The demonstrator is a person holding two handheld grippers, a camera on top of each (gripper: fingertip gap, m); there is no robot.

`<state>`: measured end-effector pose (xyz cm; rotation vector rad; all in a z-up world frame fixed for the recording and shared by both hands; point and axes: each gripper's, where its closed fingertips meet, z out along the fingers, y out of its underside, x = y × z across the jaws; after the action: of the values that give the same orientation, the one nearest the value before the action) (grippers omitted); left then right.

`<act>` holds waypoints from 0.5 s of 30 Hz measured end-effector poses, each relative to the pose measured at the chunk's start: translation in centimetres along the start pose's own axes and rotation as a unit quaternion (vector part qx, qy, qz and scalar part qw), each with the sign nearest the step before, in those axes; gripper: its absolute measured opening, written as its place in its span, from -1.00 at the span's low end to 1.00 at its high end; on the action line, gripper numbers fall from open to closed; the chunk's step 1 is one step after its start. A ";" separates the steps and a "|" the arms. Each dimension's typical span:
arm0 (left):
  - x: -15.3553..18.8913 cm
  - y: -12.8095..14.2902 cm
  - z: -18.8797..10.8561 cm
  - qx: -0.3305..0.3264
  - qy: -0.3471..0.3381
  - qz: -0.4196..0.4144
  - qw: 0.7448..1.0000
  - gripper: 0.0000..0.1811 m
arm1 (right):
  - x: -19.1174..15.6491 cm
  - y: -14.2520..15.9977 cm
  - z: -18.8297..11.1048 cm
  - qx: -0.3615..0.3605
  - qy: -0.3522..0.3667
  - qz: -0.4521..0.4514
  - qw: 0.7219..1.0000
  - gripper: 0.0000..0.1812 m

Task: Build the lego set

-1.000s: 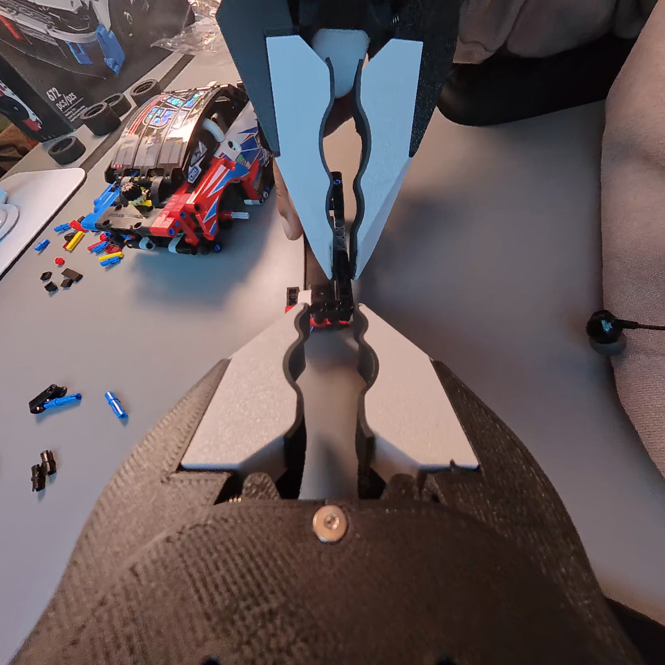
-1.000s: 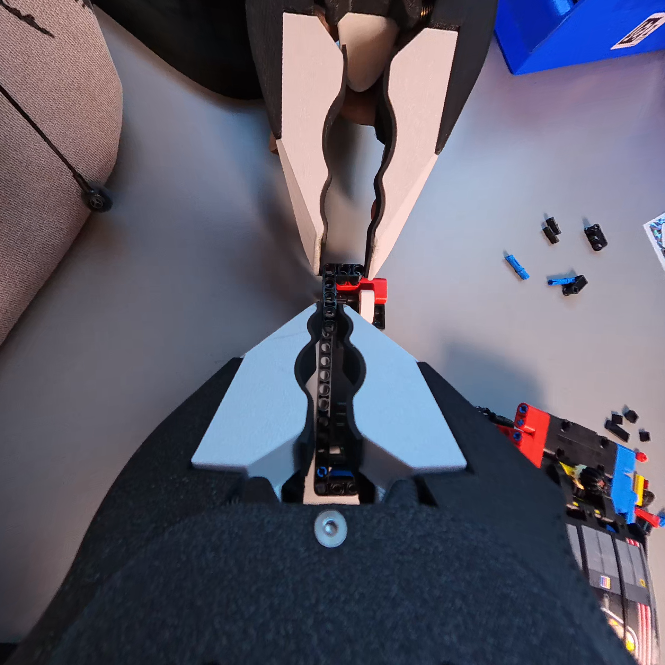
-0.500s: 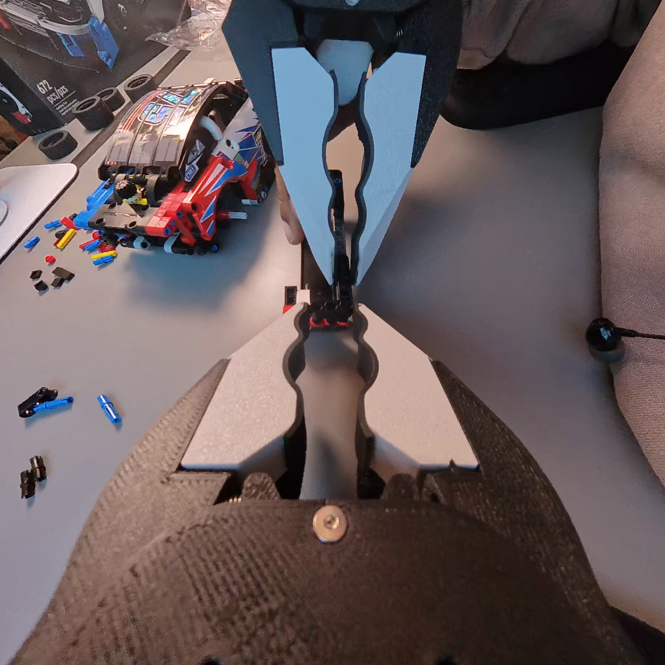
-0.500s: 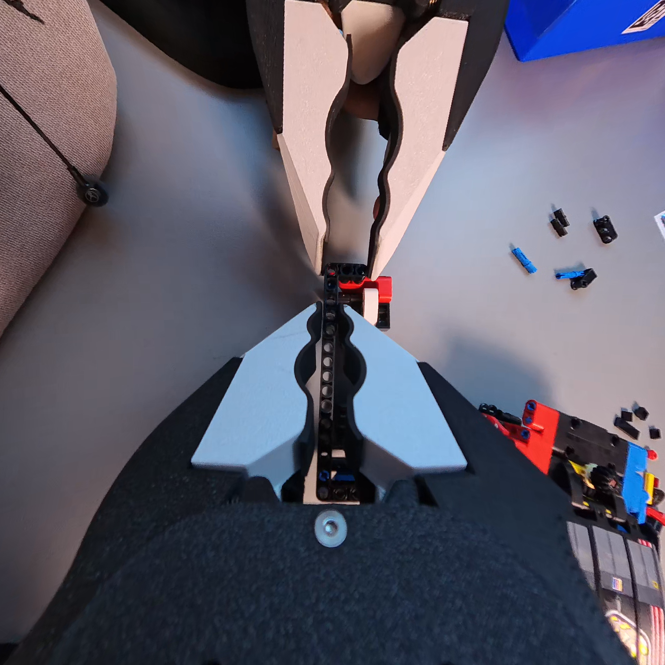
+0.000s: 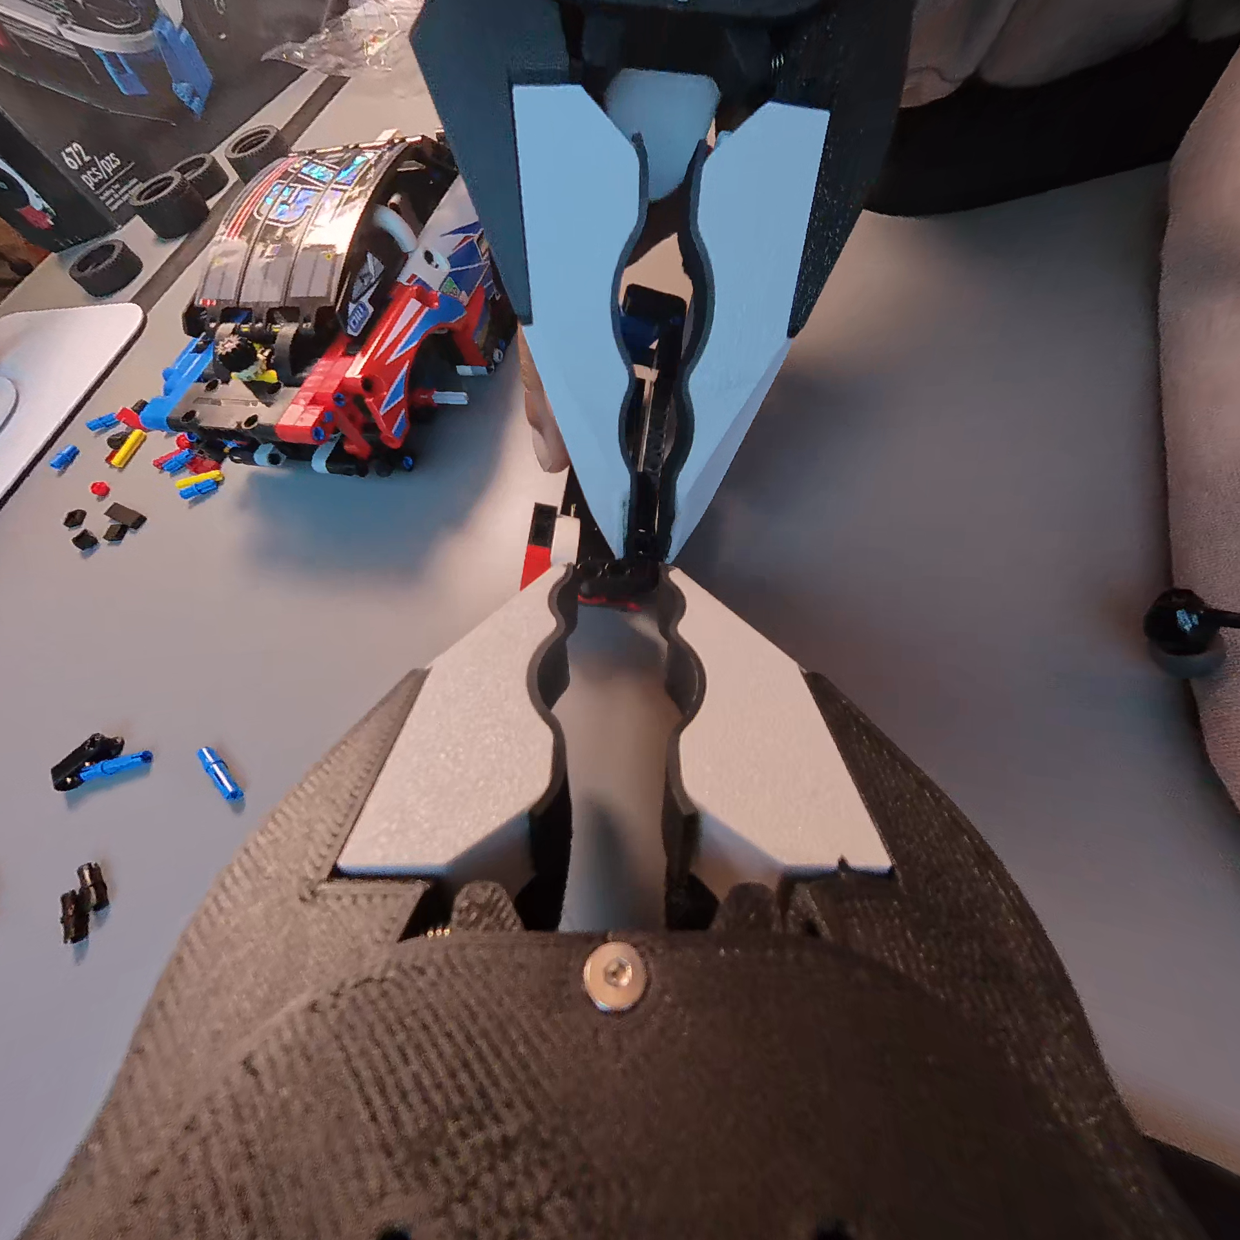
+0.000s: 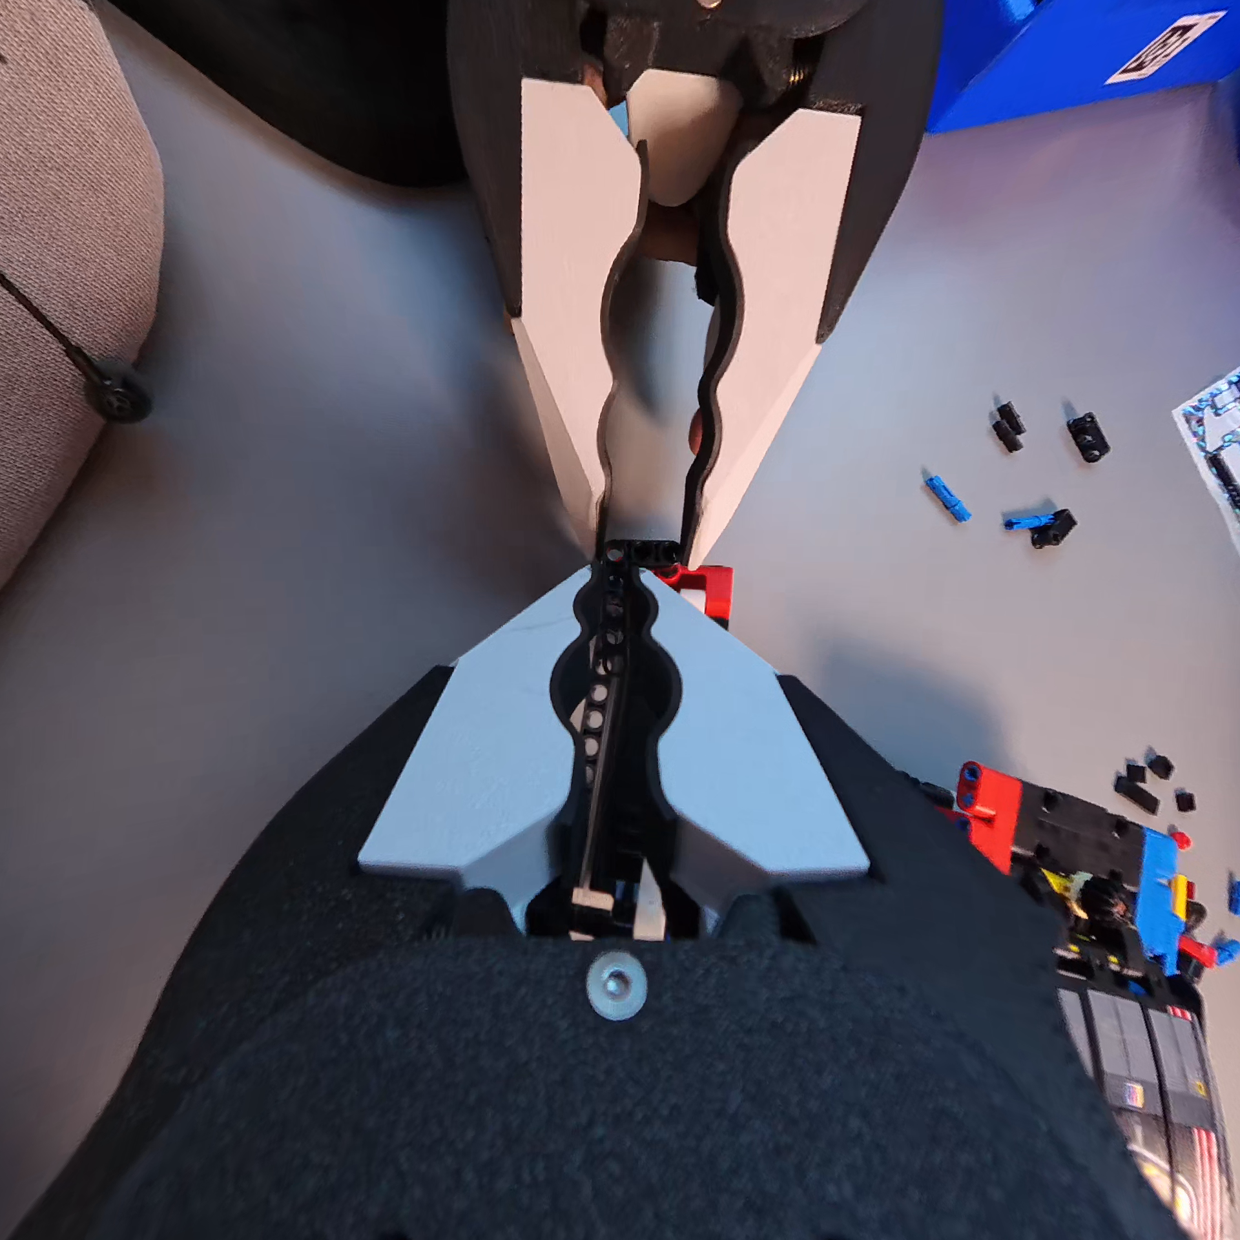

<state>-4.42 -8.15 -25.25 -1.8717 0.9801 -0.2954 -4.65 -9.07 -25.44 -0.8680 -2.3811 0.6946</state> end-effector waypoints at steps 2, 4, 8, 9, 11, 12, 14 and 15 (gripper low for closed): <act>-0.1 0.0 0.1 -0.001 0.000 0.001 1.000 -0.77 | 0.1 0.1 0.0 -0.004 -0.002 0.011 1.000 -0.96; -0.3 -0.1 0.0 0.000 0.005 0.003 1.000 -0.76 | 0.2 0.2 0.0 -0.005 -0.001 0.018 1.000 -0.96; -1.6 0.1 -0.4 0.014 0.053 -0.017 0.998 -0.34 | 0.4 0.3 -0.1 -0.010 -0.001 0.023 1.000 -0.96; -1.9 0.4 -0.1 0.010 0.070 -0.015 0.997 -0.27 | 0.4 0.4 -0.1 -0.010 -0.001 0.025 1.000 -0.96; -2.0 0.9 0.8 -0.006 0.101 0.015 0.995 -0.21 | 0.5 0.5 -0.2 -0.016 0.001 0.031 0.999 -0.96; -1.9 1.1 1.3 -0.018 0.114 0.038 0.993 -0.19 | 0.6 0.6 -0.2 -0.019 0.004 0.035 0.999 -0.96; -1.4 1.3 2.2 -0.032 0.142 0.073 0.987 -0.18 | 0.8 0.8 -0.3 -0.028 0.013 0.045 0.999 -0.96; -1.2 1.1 2.5 -0.031 0.153 0.074 0.985 -0.23 | 0.9 0.9 -0.4 -0.032 0.017 0.051 0.998 -0.96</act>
<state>-4.32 -5.84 -27.20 -1.8292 1.3433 -0.4771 -4.64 -7.71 -25.49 -1.0252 -2.3527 0.6400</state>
